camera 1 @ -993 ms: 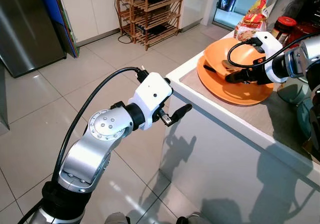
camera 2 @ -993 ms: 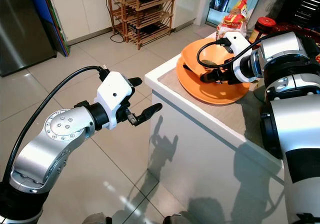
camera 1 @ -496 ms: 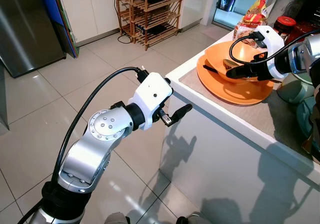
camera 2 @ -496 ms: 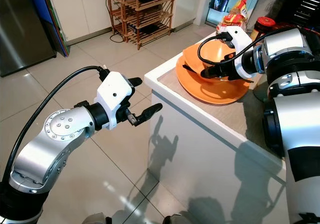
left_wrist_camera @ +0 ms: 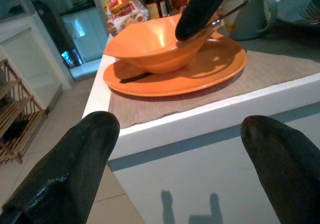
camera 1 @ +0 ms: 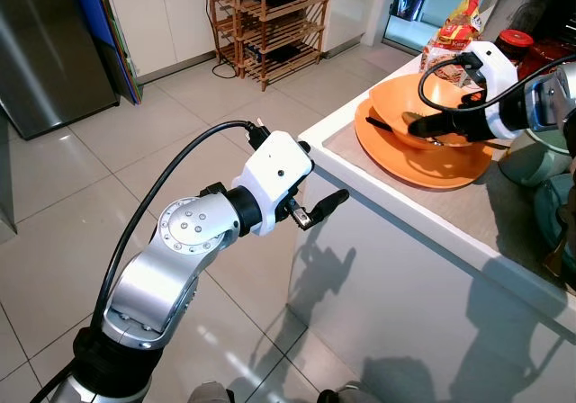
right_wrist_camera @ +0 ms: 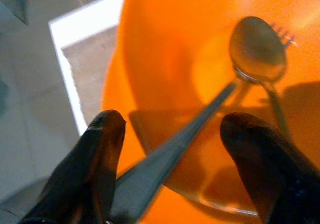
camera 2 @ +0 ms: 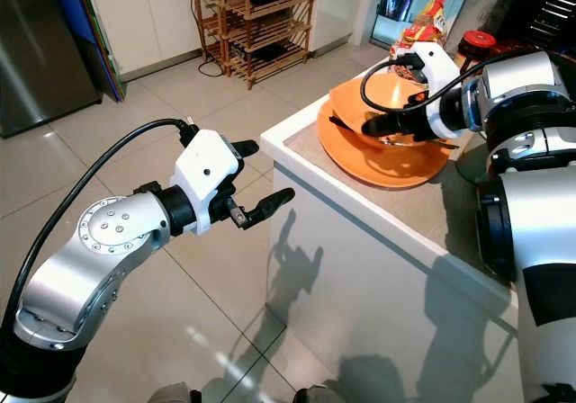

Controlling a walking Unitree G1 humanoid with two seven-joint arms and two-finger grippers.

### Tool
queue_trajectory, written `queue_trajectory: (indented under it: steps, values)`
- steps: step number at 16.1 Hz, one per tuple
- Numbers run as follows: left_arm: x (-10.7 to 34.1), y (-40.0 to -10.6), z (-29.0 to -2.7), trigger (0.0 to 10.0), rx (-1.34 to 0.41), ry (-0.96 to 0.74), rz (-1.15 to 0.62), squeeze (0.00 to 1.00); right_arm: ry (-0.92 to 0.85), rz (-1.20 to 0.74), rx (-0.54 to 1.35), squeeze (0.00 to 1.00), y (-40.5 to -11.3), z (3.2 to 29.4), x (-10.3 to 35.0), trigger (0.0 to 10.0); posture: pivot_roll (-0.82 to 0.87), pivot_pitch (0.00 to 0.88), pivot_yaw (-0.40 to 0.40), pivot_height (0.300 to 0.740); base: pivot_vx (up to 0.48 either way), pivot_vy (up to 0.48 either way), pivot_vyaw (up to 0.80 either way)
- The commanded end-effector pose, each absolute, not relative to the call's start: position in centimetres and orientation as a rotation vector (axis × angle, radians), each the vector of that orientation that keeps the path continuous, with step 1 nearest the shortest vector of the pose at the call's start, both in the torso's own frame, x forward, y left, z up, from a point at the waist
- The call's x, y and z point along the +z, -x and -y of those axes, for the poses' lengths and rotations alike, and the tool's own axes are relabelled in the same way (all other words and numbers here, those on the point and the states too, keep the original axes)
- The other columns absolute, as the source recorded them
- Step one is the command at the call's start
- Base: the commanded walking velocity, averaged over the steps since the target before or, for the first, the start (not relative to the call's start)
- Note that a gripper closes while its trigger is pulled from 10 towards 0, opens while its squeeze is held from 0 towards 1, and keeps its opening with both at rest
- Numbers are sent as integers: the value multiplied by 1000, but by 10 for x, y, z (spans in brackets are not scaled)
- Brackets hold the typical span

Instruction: Setting the table

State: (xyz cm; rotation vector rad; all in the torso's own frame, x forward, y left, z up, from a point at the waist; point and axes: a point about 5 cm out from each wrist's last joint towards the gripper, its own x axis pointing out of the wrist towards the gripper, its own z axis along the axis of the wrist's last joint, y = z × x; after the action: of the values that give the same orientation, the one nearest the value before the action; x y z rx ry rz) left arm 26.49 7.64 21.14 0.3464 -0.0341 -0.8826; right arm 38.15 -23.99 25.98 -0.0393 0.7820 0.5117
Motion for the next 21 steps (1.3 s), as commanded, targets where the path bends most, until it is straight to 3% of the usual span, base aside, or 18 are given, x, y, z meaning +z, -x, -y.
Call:
queue_trajectory:
  steps: [1,5,7,14,15,17,21]
  values:
    - [213,-261,-72,10000,-917,-349,41,0,61,-771,501,537,-381,244,267,10000,20,0,-58,740,0,0,0]
    - [215,-264,-69,10000,-920,-348,53,0,-166,-649,472,482,-386,235,278,10000,12,0,-53,740,0,0,0]
    - [216,-264,-69,10000,-924,-351,55,0,-174,-661,477,0,-386,232,279,10000,14,0,-49,740,0,0,0]
    - [215,-267,-68,10000,-927,-357,49,0,-121,-686,205,0,-398,216,254,10000,12,0,-53,740,0,0,0]
    - [215,-267,-68,10000,-926,-359,50,0,-138,-679,182,0,-399,216,254,9333,12,0,-53,740,0,0,0]
    - [215,-267,-70,10000,-924,-360,50,0,-160,-676,157,0,-399,216,254,10000,14,0,-56,740,0,0,0]
    - [214,-266,-70,10000,-930,-361,44,0,-261,-698,108,0,-397,216,249,10000,10,0,-52,740,0,0,0]
